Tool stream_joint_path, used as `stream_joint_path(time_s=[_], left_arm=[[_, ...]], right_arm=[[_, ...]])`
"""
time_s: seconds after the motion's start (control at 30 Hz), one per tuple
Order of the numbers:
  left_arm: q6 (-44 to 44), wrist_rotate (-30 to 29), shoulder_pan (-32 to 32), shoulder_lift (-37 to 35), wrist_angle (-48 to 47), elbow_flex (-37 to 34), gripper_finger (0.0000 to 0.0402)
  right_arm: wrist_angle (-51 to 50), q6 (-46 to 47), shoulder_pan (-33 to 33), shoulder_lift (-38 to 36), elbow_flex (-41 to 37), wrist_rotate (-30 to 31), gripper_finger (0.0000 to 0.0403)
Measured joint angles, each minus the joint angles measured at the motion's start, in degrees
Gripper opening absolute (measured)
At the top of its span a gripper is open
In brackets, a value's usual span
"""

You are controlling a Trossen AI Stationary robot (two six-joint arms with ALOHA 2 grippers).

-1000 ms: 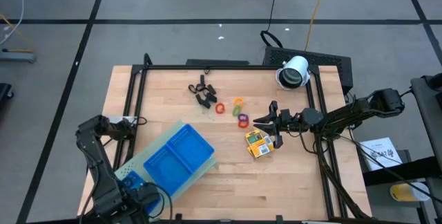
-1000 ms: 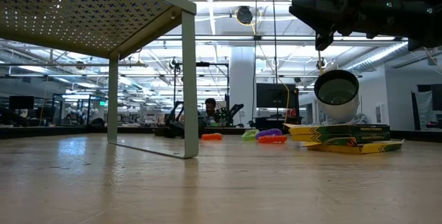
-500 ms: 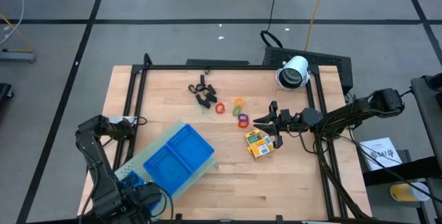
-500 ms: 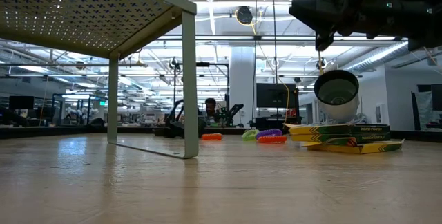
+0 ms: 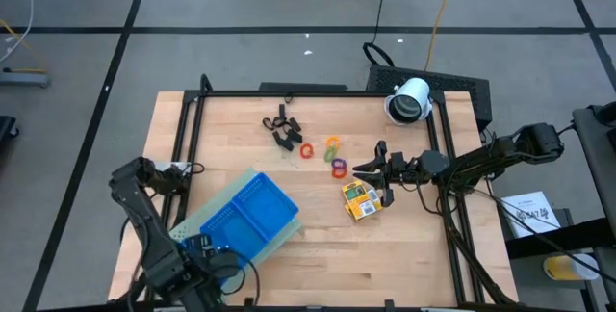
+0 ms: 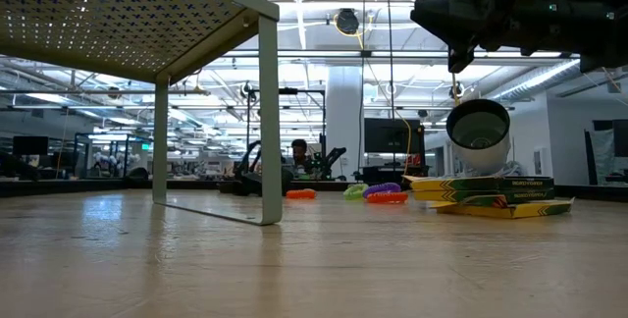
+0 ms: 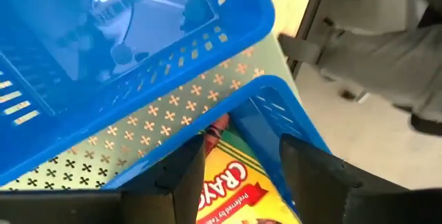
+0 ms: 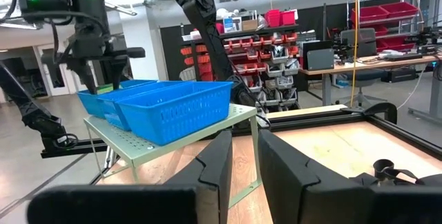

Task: Pick & Place Office Desk Supplies
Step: Put the yellow crayon box into the bottom blue basket on the shelf

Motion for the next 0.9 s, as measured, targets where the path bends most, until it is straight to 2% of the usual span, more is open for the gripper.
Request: stream_joint_path(time_s=[0.23, 0.43, 0.6, 0.77, 0.9], left_arm=[[-10.2, -5.4, -1.9, -4.5, -0.1, 0.0, 0.0128], [-23.2, -5.4, -6.9, -5.0, 0.0, -0.3, 0.0084], [-30.8, -5.3, -9.1, -5.0, -0.3, -4.5, 0.0047], [-30.1, -4.6, -10.4, -5.0, 0.0, -8.6, 0.0009], [-26.2, -5.5, -10.2, -5.0, -0.1, -9.8, 0.0012]], right_arm=[[0.0, 0.0, 0.0, 0.0, 0.0, 0.0, 0.0059], [-0.5, -0.2, 0.0, 0.0, 0.0, 0.0, 0.0059], [-0.6, -0.3, 0.0, 0.0, 0.0, 0.0, 0.0059], [-0.6, -0.4, 0.0, 0.0, 0.0, 0.0, 0.0059], [-0.5, -0.3, 0.0, 0.0, 0.0, 0.0, 0.0059]])
